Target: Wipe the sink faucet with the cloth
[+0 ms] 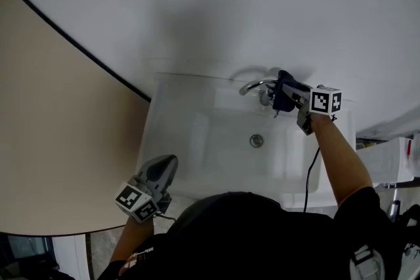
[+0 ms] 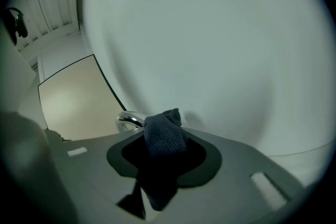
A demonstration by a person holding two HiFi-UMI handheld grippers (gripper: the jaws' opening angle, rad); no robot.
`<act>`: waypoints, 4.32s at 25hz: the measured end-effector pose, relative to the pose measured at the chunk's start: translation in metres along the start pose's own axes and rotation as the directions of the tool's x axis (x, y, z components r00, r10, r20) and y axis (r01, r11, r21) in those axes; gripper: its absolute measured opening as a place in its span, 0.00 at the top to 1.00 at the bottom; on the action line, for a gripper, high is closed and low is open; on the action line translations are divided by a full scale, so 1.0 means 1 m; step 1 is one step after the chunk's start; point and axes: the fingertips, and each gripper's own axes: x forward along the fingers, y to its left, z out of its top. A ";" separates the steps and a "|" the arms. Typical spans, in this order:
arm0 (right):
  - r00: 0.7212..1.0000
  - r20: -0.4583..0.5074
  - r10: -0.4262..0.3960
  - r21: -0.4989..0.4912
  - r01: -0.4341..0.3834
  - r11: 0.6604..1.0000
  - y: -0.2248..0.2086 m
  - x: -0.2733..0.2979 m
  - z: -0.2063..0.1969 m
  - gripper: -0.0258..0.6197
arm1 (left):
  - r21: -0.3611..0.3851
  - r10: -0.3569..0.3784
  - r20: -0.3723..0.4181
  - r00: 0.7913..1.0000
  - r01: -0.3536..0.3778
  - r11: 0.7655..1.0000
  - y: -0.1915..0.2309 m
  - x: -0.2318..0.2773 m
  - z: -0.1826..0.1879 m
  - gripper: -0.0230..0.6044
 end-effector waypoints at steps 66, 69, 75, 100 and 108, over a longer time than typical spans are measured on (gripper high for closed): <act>0.964 0.254 0.076 0.072 -0.097 0.993 0.070 0.033 -0.004 0.79 | -0.070 0.029 0.017 0.999 -0.028 0.997 0.001 -0.012 -0.012 0.96; 0.946 0.319 0.048 0.187 -0.112 0.976 0.052 0.010 0.002 0.79 | -0.079 0.039 0.015 0.999 -0.037 0.996 0.007 -0.015 -0.014 0.96; 0.897 0.393 -0.201 0.055 0.195 0.979 0.011 -0.045 0.027 0.79 | -0.101 0.057 0.017 0.998 -0.055 0.993 0.010 -0.025 -0.027 0.96; 0.975 -0.170 -0.146 -0.012 0.146 0.989 -0.037 -0.017 -0.154 0.80 | -0.117 0.070 -0.039 0.997 -0.074 0.990 0.007 -0.019 -0.036 0.96; 0.988 -0.132 -0.087 0.149 0.106 0.983 -0.032 0.020 -0.170 0.80 | -0.111 0.022 -0.084 0.996 -0.031 0.993 -0.010 0.011 -0.035 0.96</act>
